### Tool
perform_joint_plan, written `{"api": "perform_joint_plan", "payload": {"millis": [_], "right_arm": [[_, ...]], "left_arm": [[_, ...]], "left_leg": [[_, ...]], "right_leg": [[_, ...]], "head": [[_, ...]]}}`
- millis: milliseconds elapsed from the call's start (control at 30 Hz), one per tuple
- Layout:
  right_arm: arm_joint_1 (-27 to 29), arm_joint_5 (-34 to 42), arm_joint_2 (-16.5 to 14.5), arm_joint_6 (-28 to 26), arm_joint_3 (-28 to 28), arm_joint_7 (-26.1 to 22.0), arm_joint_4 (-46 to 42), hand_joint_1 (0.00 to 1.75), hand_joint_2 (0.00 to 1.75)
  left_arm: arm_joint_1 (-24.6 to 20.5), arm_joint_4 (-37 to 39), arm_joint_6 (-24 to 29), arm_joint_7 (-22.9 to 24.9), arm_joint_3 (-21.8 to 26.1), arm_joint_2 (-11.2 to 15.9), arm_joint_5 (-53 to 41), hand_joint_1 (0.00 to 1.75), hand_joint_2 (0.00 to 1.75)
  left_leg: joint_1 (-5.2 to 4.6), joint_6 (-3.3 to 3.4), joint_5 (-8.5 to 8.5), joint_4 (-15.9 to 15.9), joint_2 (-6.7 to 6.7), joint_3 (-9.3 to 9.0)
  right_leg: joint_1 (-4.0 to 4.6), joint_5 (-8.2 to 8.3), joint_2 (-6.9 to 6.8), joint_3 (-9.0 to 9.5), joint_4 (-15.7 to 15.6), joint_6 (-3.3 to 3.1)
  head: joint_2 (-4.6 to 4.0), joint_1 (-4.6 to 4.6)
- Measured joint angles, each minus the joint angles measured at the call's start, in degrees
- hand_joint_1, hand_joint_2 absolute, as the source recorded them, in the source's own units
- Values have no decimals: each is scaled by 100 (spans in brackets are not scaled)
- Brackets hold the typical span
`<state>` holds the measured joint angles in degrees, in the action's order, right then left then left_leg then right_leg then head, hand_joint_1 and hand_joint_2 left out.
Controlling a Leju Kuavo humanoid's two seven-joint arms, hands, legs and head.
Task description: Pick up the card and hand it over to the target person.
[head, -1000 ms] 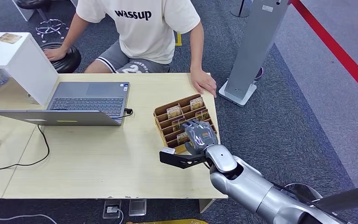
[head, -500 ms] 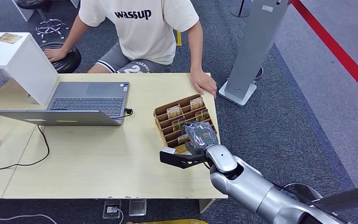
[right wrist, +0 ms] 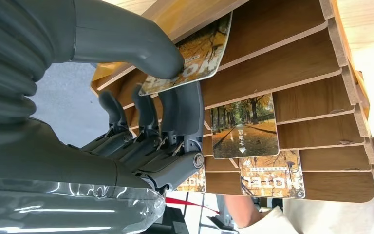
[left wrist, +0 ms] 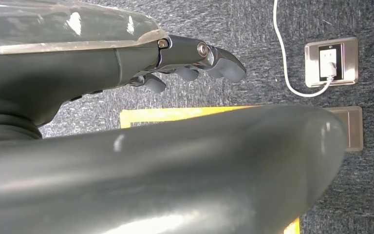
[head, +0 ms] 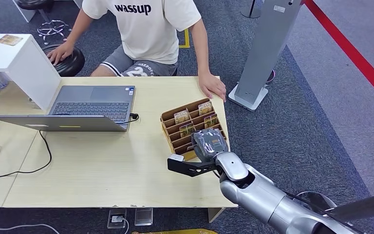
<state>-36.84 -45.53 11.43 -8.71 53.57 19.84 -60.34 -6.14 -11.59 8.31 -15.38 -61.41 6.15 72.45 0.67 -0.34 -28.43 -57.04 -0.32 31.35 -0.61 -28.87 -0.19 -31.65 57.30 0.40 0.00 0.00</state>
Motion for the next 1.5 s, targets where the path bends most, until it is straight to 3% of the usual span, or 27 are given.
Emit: {"api": "perform_joint_plan", "payload": {"millis": [233, 633, 833, 933, 1067, 1133, 1300, 1500], "right_arm": [[16, 18, -34, -7, -19, -31, 61, 156, 175], [92, -1, 47, 24, -151, -22, -85, 154, 175], [-6, 83, 147, 69, -267, 0, -439, 154, 175], [-53, 549, 265, 275, -466, -20, -820, 154, 175], [-325, 2352, 715, 1060, -636, -133, -1664, 154, 175], [-525, 2844, 985, 1164, -605, -58, -2101, 154, 175], [-922, 3290, 1252, 1162, -676, -9, -2729, 154, 175], [-1113, 3221, 1246, 867, -807, -42, -3013, 154, 175]], "left_arm": [[1, -15, -73, -174, -28, 8, -48, 0, 0], [3, -18, -266, -416, 2, 35, -65, 0, 0], [6, 2, -234, -284, 92, 25, 32, 0, 0], [6, 1, -200, -259, 103, 30, 62, 0, 0], [7, -2, -203, -290, 111, 75, 92, 0, 0], [8, 3, -208, -288, 129, 85, 120, 0, 0], [17, 6, -196, -246, 206, 51, 215, 0, 0], [21, 8, -190, -254, 231, 1, 252, 0, 0]], "left_leg": [[0, 0, -2, -2, 0, 0], [1, 0, -2, -3, -5, 0], [0, 0, -5, -9, -2, 5], [-1, 1, -5, -13, -2, 11], [-3, 1, -6, -19, -2, 20], [-5, 2, -6, -26, -5, 27], [-7, 3, -7, -26, -1, 27], [-6, 1, -6, -19, -2, 18]], "right_leg": [[0, -2, 0, -1, 2, 1], [1, -2, -4, 1, 1, 1], [0, -5, -1, -6, 8, 2], [-1, -6, -1, -11, 12, 2], [-3, -6, -1, -20, 19, 3], [-5, -8, -4, -27, 26, 3], [-7, -8, -1, -28, 26, 4], [-6, -7, -2, -20, 20, 2]], "head": [[0, 0], [0, 0], [0, 0], [0, 0], [0, 0], [0, 0], [0, 0], [0, 0]]}}
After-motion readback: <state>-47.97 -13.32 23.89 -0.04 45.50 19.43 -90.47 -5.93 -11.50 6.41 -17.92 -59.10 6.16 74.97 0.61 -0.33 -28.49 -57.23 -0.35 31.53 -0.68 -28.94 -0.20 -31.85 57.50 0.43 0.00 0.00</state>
